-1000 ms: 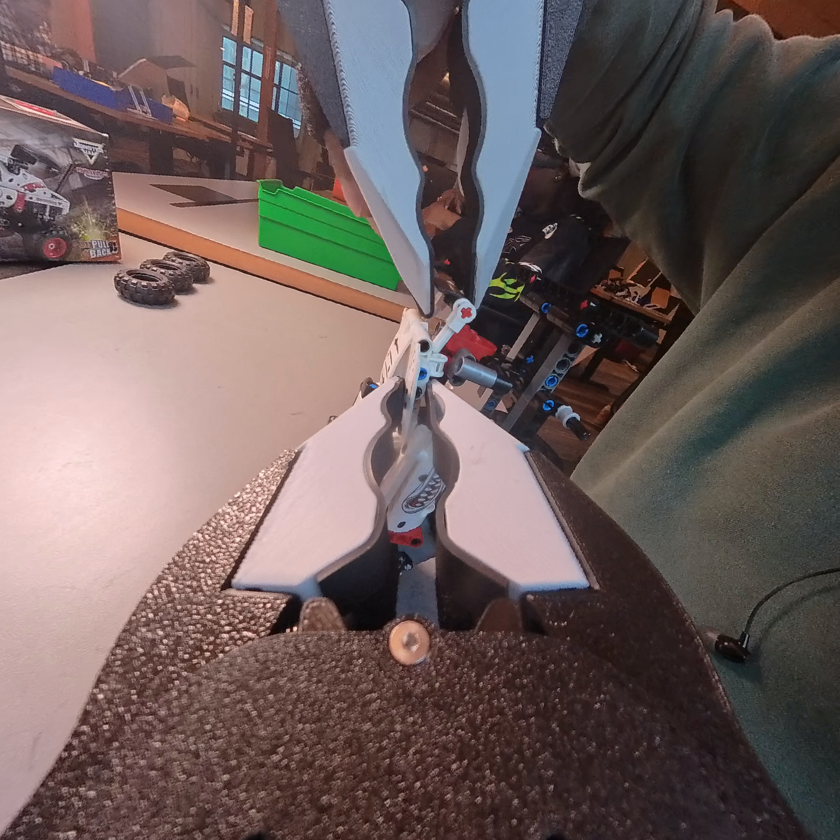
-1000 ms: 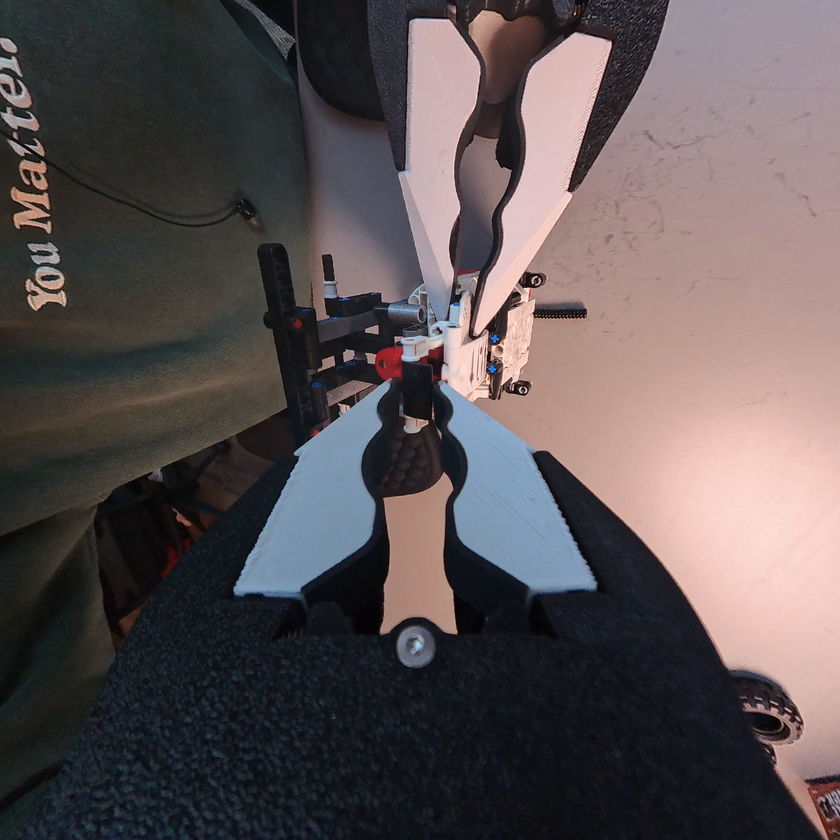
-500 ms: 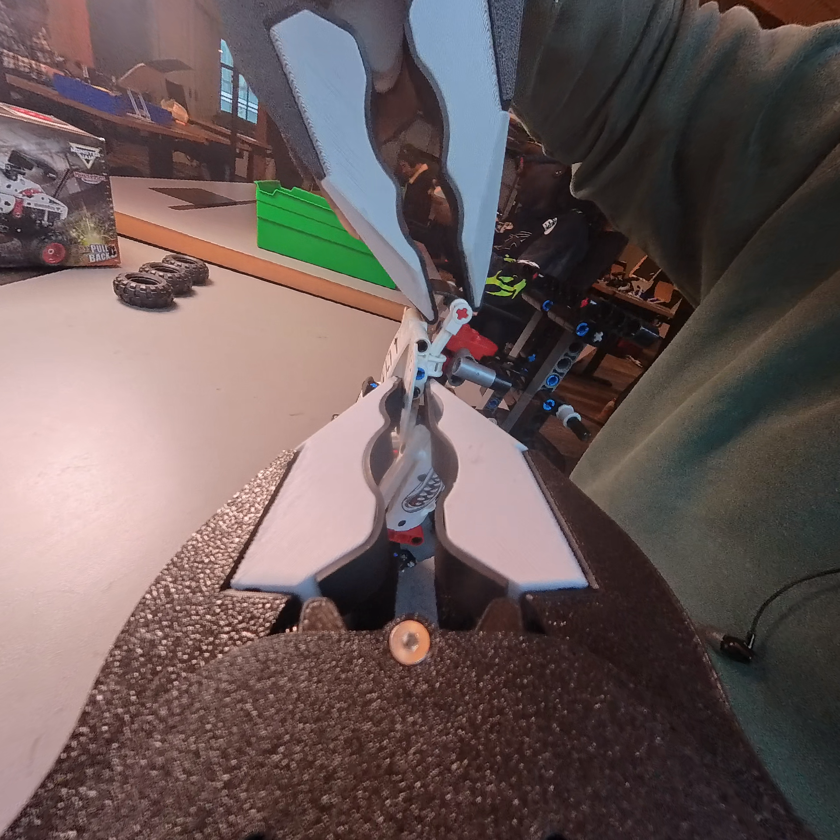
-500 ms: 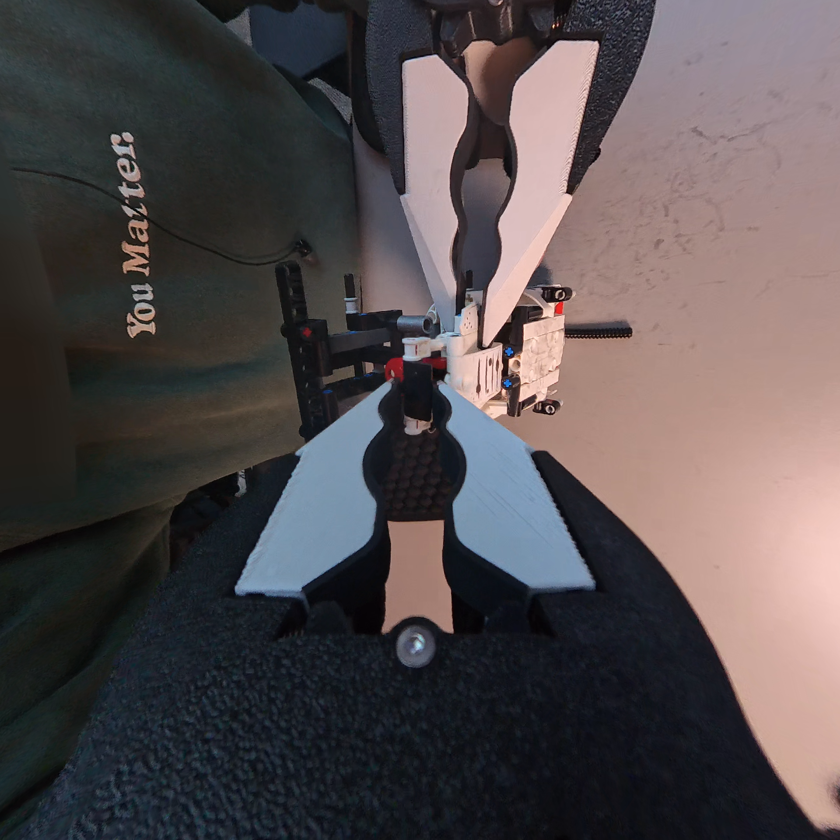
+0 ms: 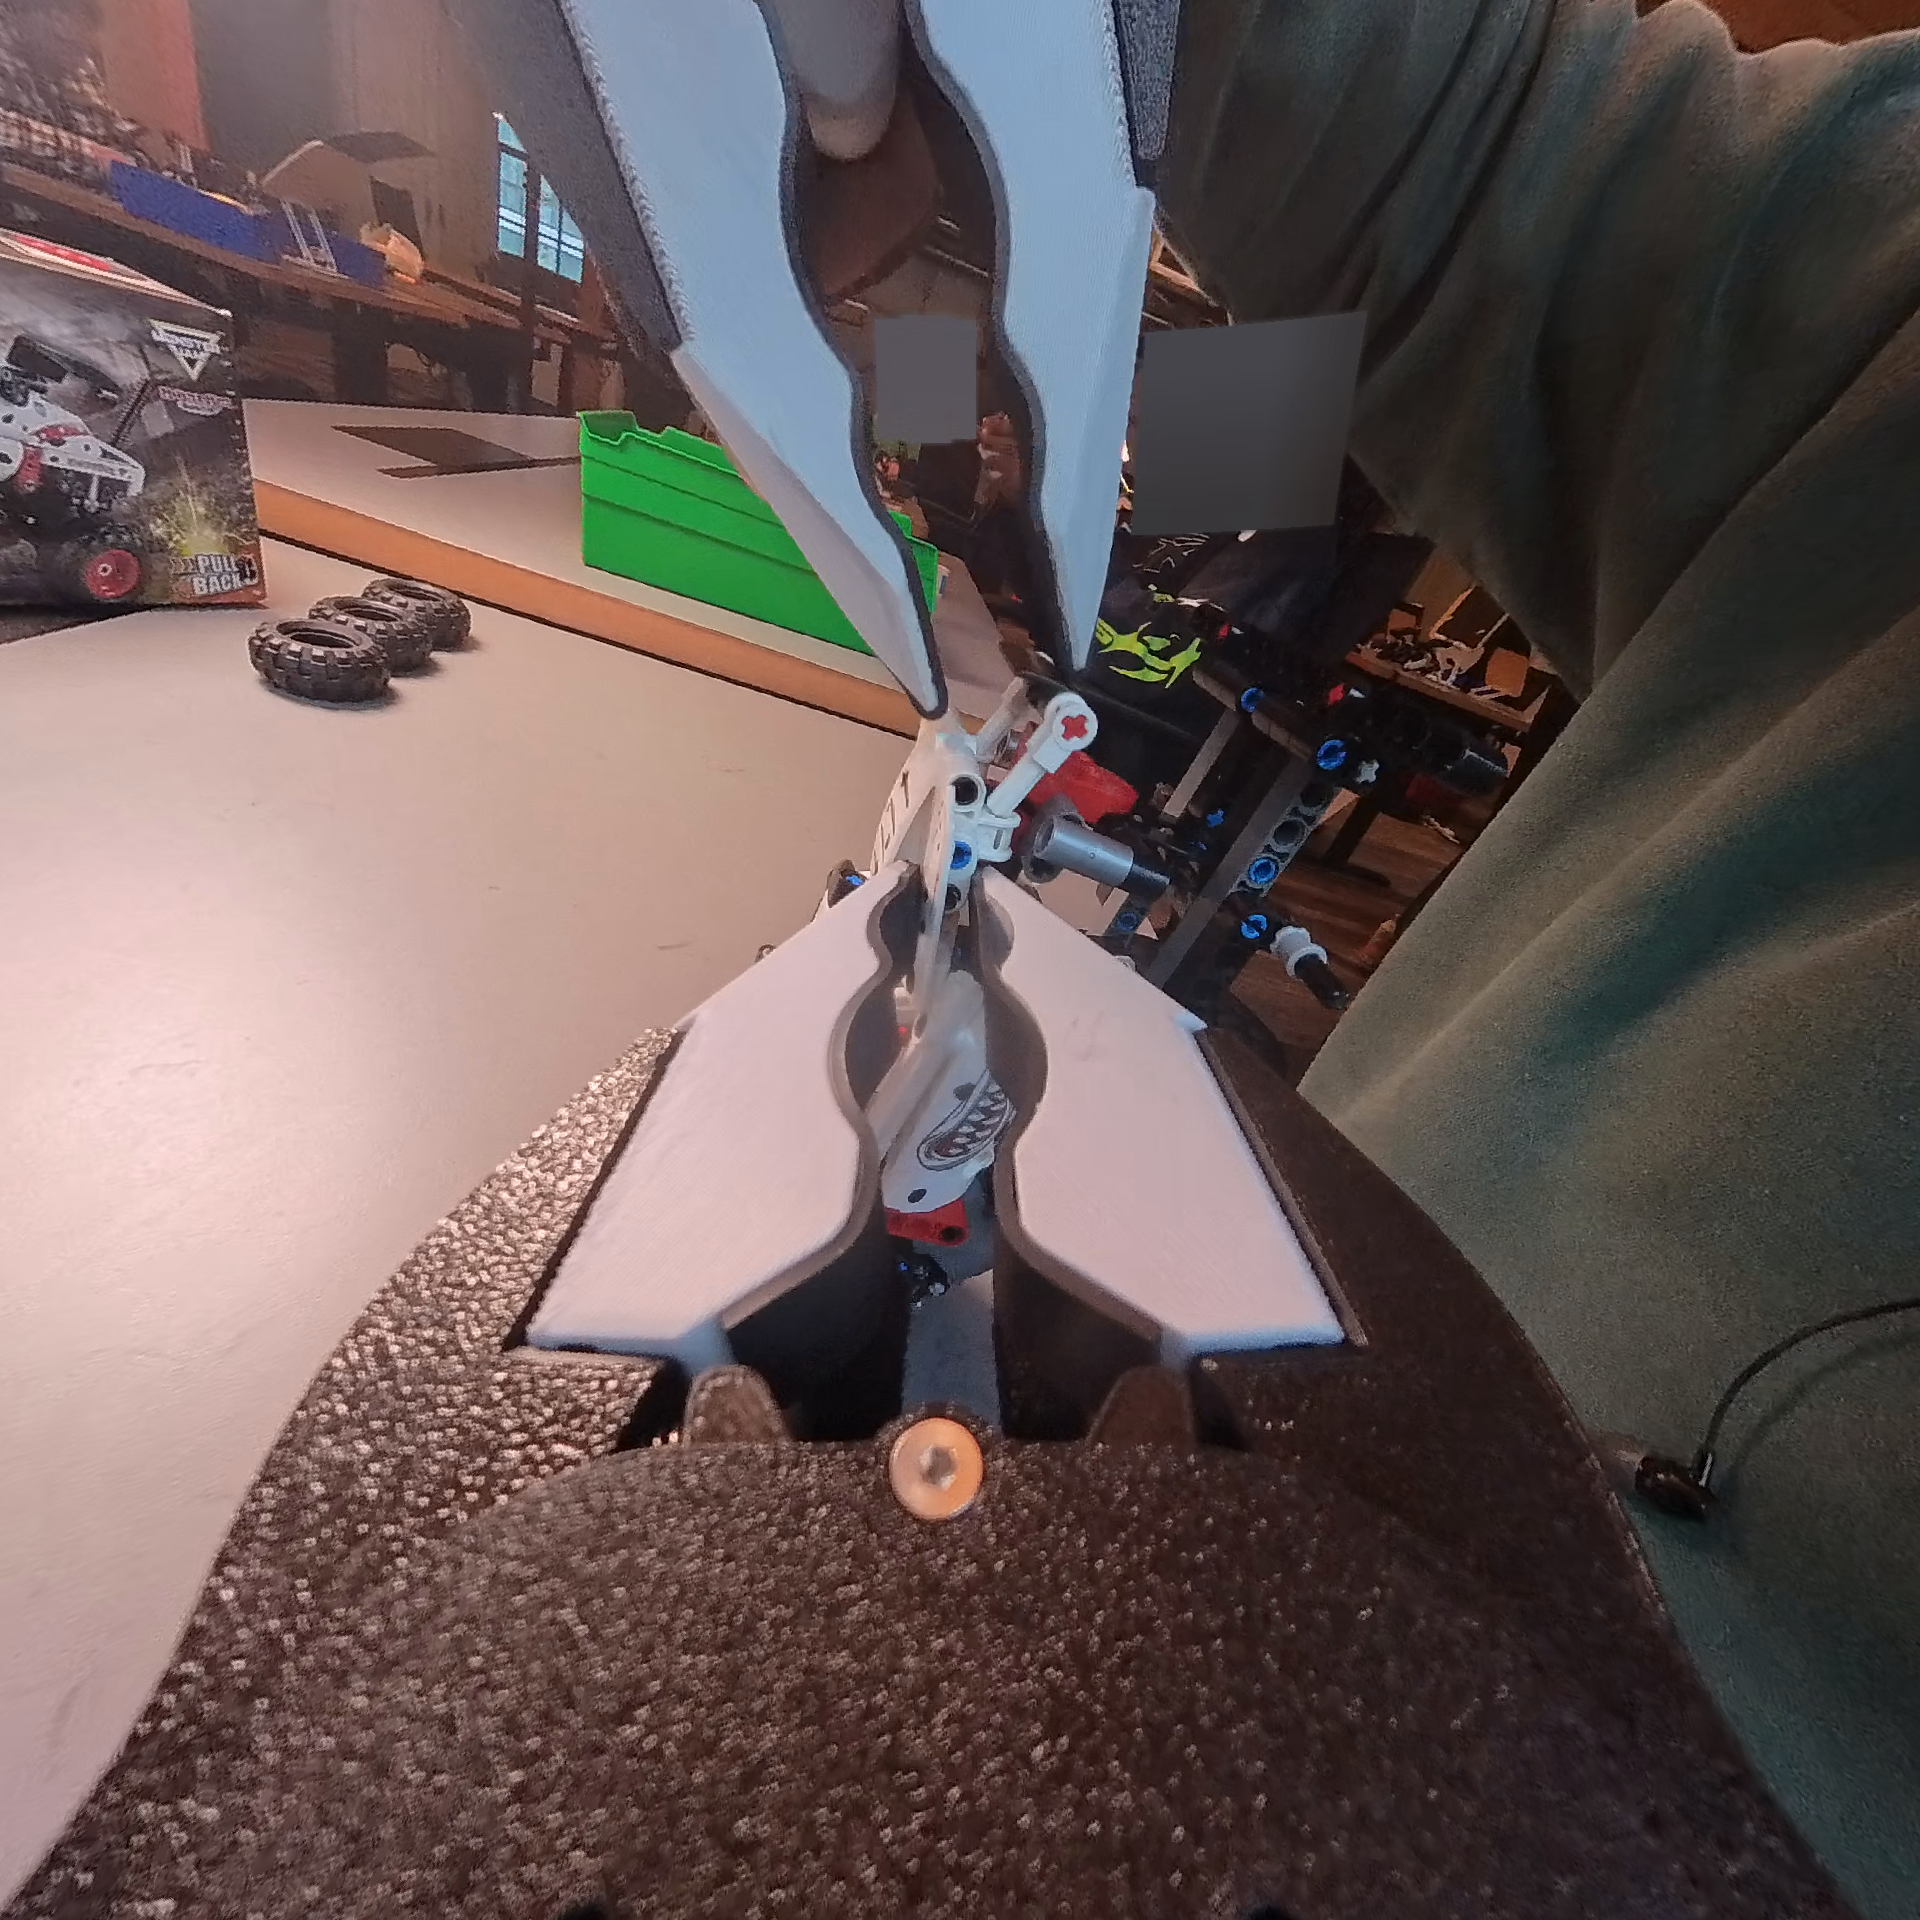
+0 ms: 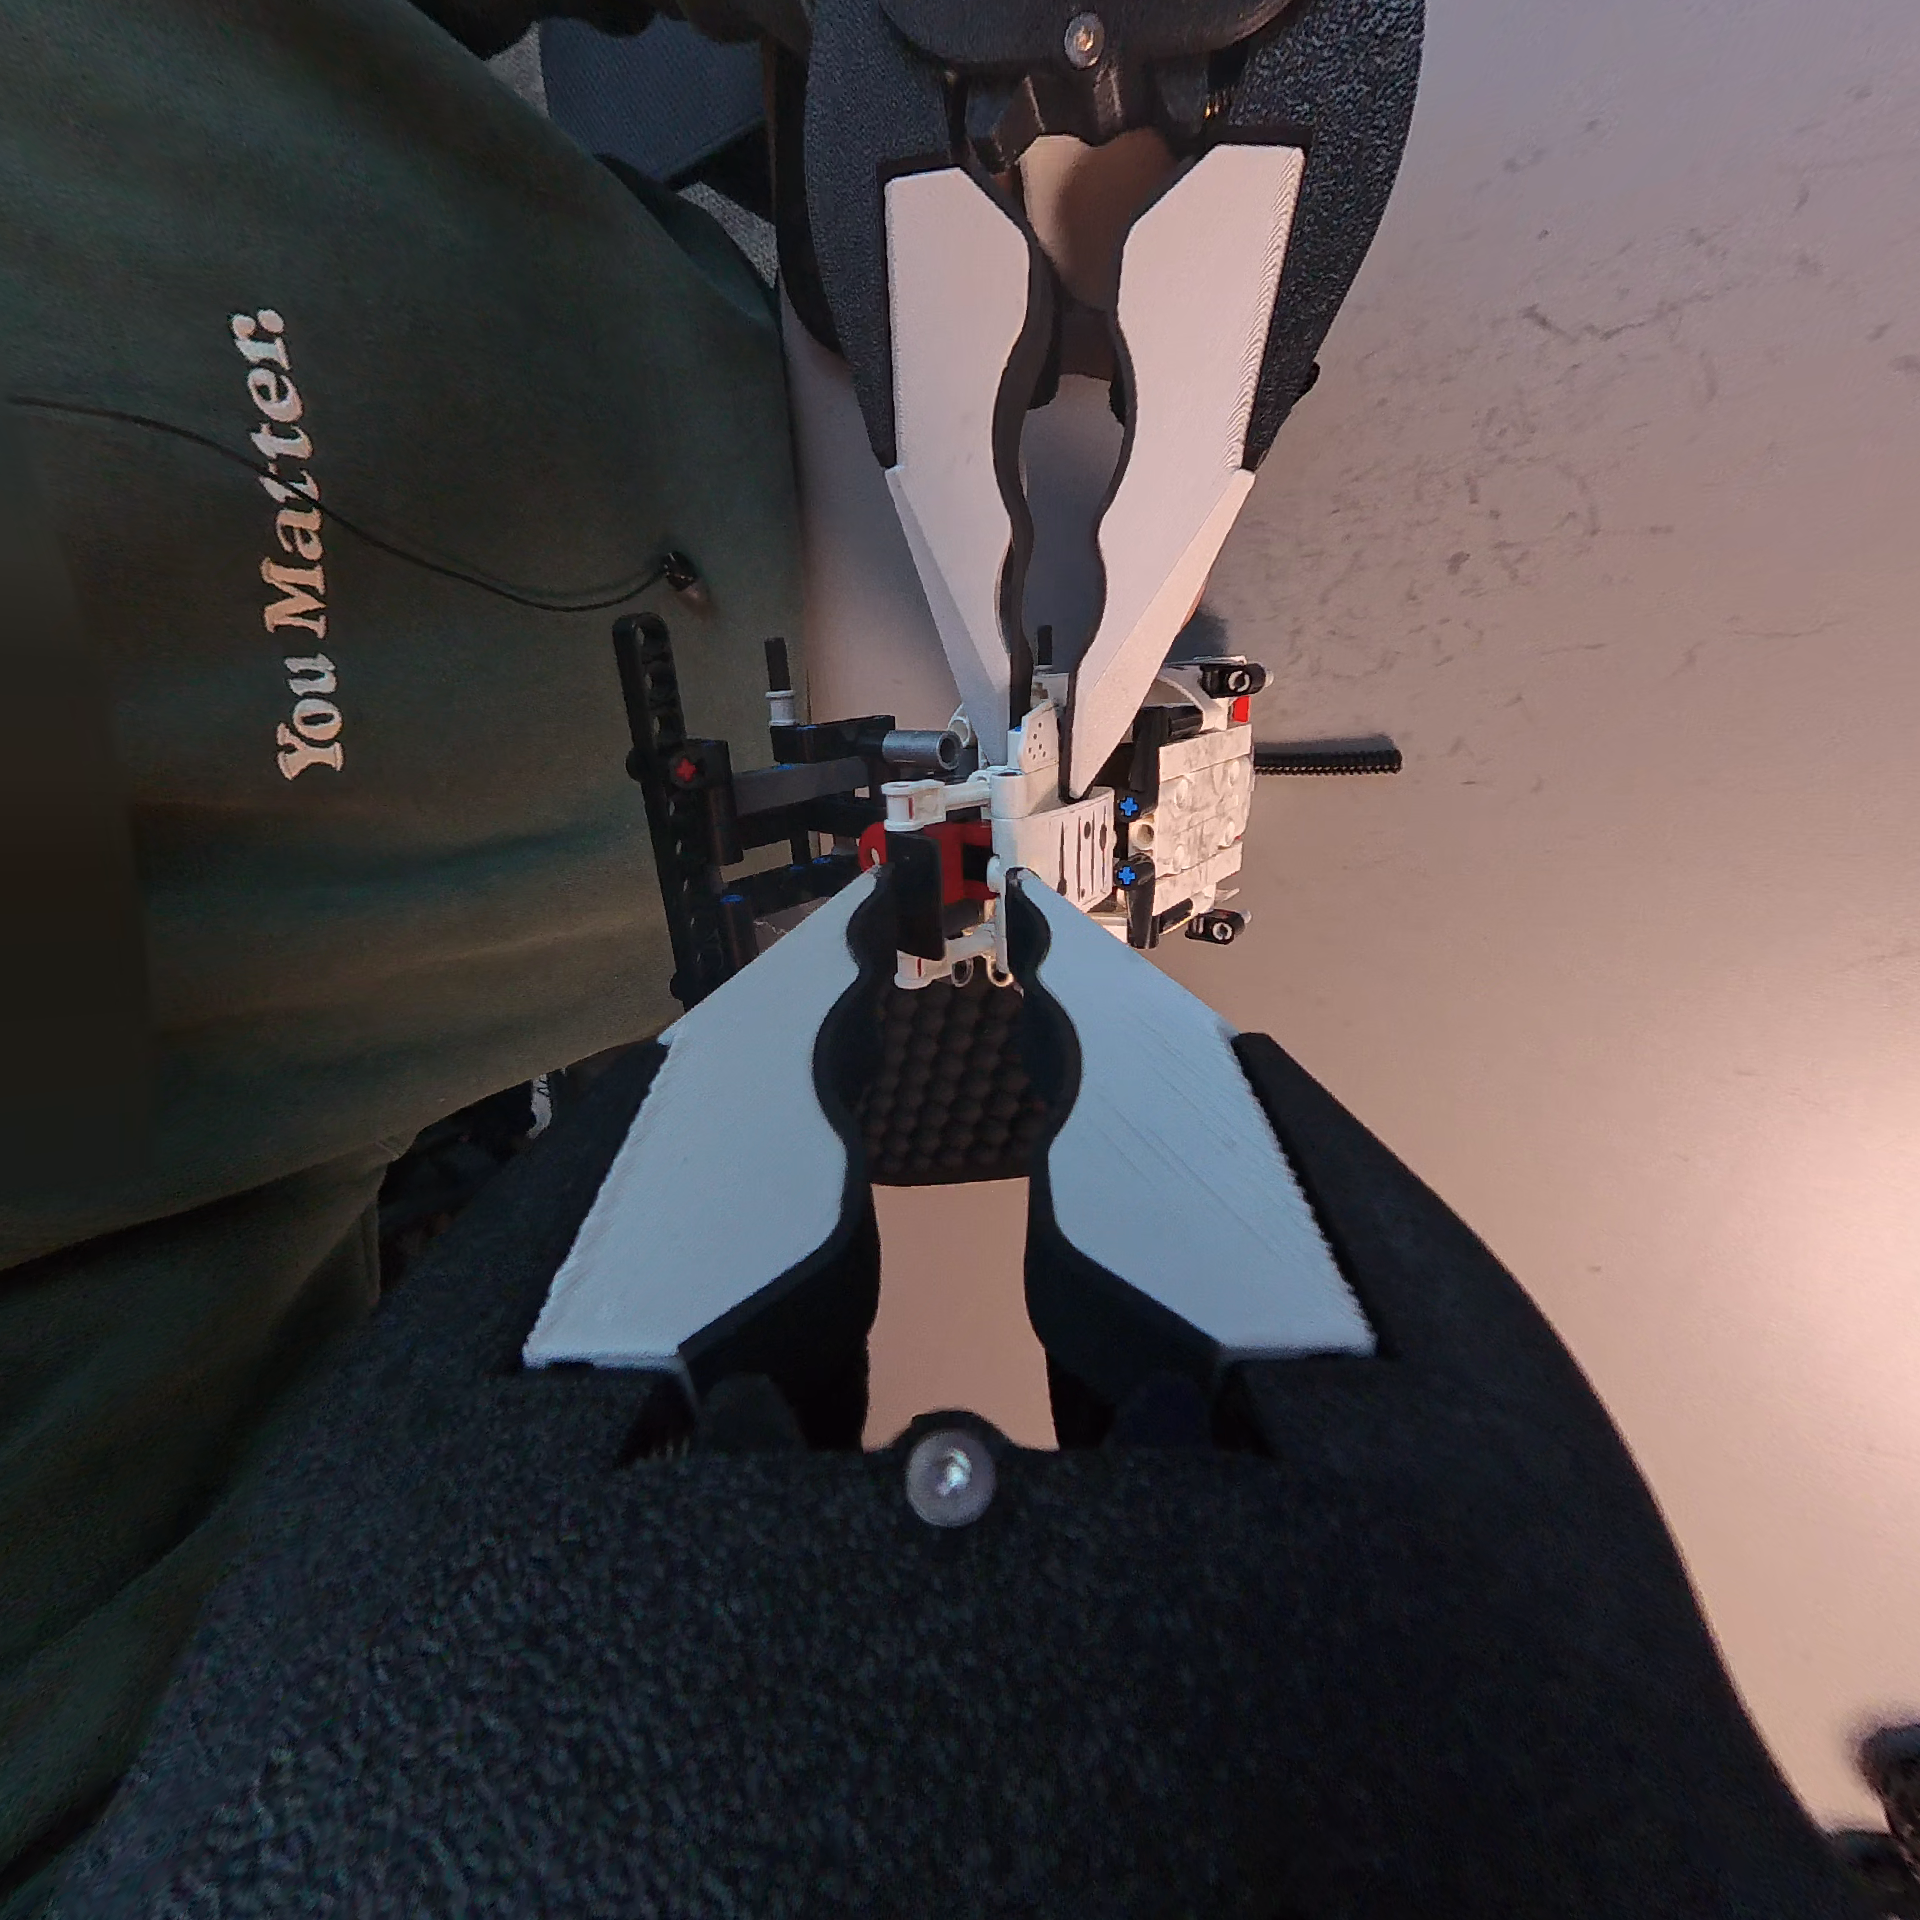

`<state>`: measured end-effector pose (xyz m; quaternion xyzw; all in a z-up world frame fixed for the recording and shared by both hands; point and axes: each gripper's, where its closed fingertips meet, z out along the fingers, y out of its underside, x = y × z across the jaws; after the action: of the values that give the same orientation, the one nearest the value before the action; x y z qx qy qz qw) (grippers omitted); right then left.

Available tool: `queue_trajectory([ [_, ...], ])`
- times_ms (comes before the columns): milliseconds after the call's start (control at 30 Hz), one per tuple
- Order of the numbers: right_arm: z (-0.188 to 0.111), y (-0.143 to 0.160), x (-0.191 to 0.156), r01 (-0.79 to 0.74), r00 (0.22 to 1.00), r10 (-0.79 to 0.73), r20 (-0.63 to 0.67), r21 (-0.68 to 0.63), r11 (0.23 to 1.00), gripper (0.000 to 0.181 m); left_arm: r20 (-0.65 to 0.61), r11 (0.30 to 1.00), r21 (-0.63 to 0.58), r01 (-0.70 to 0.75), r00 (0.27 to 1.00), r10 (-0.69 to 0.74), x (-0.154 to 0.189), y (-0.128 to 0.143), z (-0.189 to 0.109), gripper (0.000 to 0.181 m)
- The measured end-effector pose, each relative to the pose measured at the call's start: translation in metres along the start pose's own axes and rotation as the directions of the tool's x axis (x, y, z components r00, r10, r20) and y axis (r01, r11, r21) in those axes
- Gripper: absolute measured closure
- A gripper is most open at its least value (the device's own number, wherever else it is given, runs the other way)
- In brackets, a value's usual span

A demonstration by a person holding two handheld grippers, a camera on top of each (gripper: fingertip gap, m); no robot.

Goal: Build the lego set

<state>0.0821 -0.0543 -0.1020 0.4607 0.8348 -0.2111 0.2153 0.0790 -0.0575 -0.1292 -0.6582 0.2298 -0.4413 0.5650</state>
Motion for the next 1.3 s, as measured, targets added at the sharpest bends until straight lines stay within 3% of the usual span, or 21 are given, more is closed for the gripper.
queue_trajectory([
  [267,-0.01,-0.008,0.011,0.089,0.985,-0.078,-0.152,0.066,0.994,0.175,0.003,1.0,0.006,0.013,1.0,-0.013,-0.002,0.0,-0.001,0.175],
  [600,-0.02,-0.013,0.006,0.18,0.958,-0.14,-0.251,0.144,0.973,0.17,0.007,1.0,0.008,0.015,1.0,-0.015,-0.003,0.0,-0.001,0.175],
  [800,-0.015,-0.006,0.005,0.304,0.88,-0.26,-0.397,0.049,0.952,0.165,0.01,1.0,0.011,0.015,1.0,-0.015,-0.003,0.0,-0.001,0.175],
  [933,-0.009,-0.004,0.01,0.311,0.852,-0.27,-0.448,0.021,0.95,0.177,0.025,1.0,0.013,0.014,1.0,-0.014,-0.006,-0.001,-0.002,0.175],
  [1033,-0.009,-0.005,0.012,0.339,0.802,-0.297,-0.518,-0.014,0.941,0.177,0.04,1.0,0.015,0.013,0.999,-0.014,-0.008,-0.001,-0.002,0.176],
  [1300,-0.008,-0.004,0.006,0.466,0.565,-0.37,-0.738,-0.084,0.881,0.178,0.078,1.0,0.02,0.007,0.997,-0.009,-0.011,-0.001,-0.002,0.176],
])
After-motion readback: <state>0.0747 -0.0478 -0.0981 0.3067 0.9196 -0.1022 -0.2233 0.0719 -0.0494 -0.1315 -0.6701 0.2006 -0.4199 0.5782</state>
